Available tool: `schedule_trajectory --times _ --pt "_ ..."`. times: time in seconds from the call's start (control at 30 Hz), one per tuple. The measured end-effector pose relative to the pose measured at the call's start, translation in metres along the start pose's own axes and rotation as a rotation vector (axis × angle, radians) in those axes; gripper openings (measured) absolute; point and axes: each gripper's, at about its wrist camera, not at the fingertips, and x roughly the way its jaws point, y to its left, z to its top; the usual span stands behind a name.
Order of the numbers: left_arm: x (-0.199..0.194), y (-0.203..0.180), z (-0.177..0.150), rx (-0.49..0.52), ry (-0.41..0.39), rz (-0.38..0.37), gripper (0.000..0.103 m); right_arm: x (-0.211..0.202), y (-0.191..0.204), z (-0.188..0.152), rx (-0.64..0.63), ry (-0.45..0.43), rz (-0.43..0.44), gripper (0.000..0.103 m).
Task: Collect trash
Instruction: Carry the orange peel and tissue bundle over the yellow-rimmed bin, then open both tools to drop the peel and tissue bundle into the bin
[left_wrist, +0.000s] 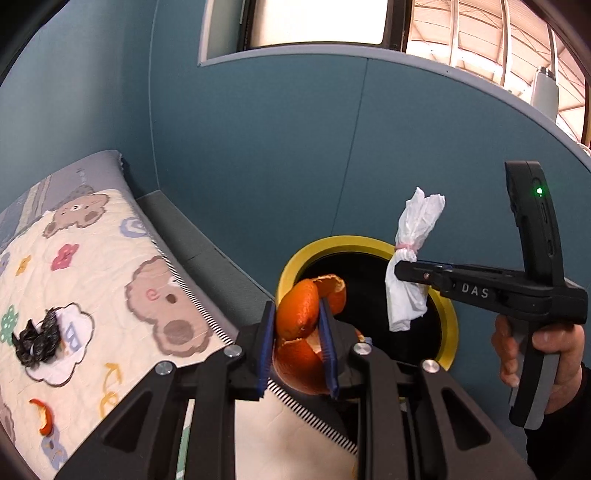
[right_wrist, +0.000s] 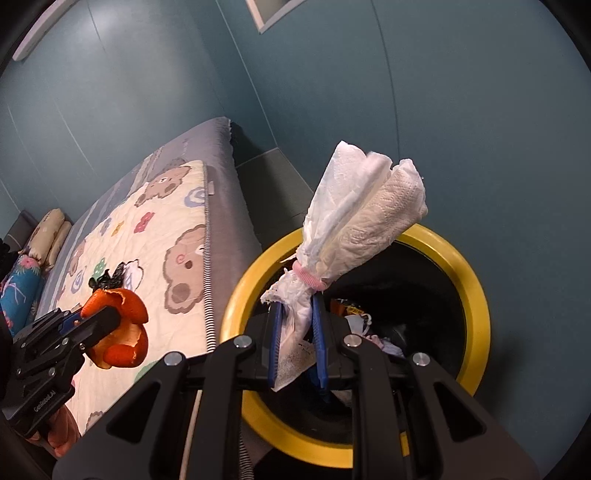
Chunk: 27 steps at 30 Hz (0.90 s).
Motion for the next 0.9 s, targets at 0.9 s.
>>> schedule_trajectory --times 0.9 --pt "0.095 -0.011 0.018 -0.138 0.136 -0.153 0.031 0.023 -0.051 0.000 0.109 0.010 -0.099 0.020"
